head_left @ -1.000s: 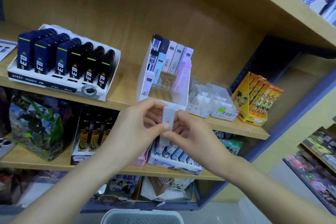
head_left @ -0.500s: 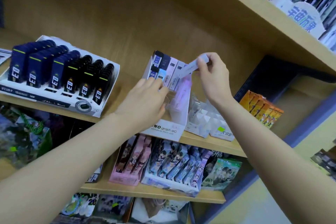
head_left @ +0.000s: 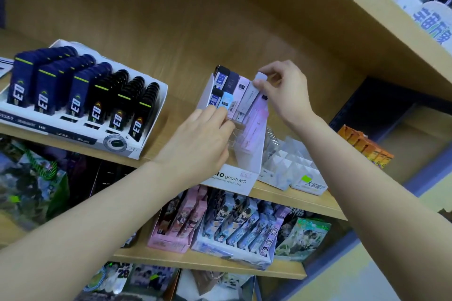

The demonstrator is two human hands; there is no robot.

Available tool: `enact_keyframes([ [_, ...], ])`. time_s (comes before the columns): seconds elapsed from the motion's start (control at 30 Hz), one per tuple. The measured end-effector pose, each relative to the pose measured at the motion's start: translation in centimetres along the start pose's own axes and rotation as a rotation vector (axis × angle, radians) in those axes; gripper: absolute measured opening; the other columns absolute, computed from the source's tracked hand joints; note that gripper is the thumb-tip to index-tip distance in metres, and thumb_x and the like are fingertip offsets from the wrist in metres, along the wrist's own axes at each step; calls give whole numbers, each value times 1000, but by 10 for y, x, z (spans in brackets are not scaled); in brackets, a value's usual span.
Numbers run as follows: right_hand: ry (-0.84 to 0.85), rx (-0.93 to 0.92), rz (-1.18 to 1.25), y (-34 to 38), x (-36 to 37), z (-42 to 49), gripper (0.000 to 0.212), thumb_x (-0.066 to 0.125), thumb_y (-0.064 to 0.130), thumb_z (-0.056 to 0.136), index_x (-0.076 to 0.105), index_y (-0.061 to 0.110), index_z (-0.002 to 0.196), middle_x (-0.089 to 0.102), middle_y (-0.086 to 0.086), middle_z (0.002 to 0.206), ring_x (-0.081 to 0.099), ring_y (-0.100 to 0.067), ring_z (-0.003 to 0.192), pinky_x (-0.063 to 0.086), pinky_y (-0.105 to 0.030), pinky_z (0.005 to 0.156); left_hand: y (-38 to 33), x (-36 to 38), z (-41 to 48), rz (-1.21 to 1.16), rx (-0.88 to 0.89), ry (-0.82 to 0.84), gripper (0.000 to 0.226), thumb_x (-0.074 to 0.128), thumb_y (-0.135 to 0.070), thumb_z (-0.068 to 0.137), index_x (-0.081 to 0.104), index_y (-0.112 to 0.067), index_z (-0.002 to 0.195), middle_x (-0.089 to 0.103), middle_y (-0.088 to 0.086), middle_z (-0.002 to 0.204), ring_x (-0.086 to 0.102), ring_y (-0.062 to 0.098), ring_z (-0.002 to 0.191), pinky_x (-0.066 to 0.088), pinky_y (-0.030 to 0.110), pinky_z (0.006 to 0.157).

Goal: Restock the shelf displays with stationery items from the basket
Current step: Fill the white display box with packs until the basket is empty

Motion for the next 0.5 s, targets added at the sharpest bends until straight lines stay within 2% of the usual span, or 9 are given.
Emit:
enact_keyframes([
  [0.07,31,48,34,-2,-4,5,13,69,18,83,68,15,96,59,3,85,51,-12,80,41,-22,74,0,0,1,3,-1,6,42,31,-26,79,66,-5,89,56,8,85,55,27,79,30,33,73],
  [0.1,62,72,81,-3,-6,6,10,69,16,84,68,15,94,59,4,80,52,-9,75,41,-16,69,0,0,1,1,0,6,42,31,-26,79,66,-6,89,56,7,84,55,26,79,31,33,73],
  [0.17,134,79,130,-2,-9,7,5,67,13,85,66,16,89,59,6,77,51,-4,69,39,-6,62,0,0,2,-8,-3,11,42,30,-27,79,66,-7,88,56,6,84,54,25,79,35,32,73],
  [0.2,163,69,134,-1,-9,7,4,67,13,85,65,16,87,59,6,78,52,-4,69,39,-5,61,-1,0,1,-10,-6,14,42,30,-26,79,66,-7,87,56,6,84,54,25,79,39,32,72],
  [0.27,196,49,127,1,-8,5,4,68,13,84,66,17,86,60,7,77,52,-2,68,40,-7,61,0,-1,1,-7,-7,9,41,30,-26,78,66,-7,86,56,6,84,54,25,78,42,33,70],
  [0.37,163,8,48,3,-4,0,10,70,14,81,72,15,91,60,7,80,52,-4,72,39,-17,68,0,-1,1,17,2,-15,40,31,-25,78,66,-7,85,56,7,83,54,26,78,34,31,70],
  [0.5,113,-58,-123,3,0,-6,26,68,19,84,69,15,110,61,-4,103,54,-17,96,46,-32,81,-1,-1,3,43,17,-30,41,30,-26,78,66,-8,84,55,5,81,54,24,76,43,32,68],
])
Point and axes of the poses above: each hand's wrist, its own z-axis towards the middle knuckle, its own x-axis out of the palm, y = z × x, the point moved 1 cm from there along z, towards the middle knuckle
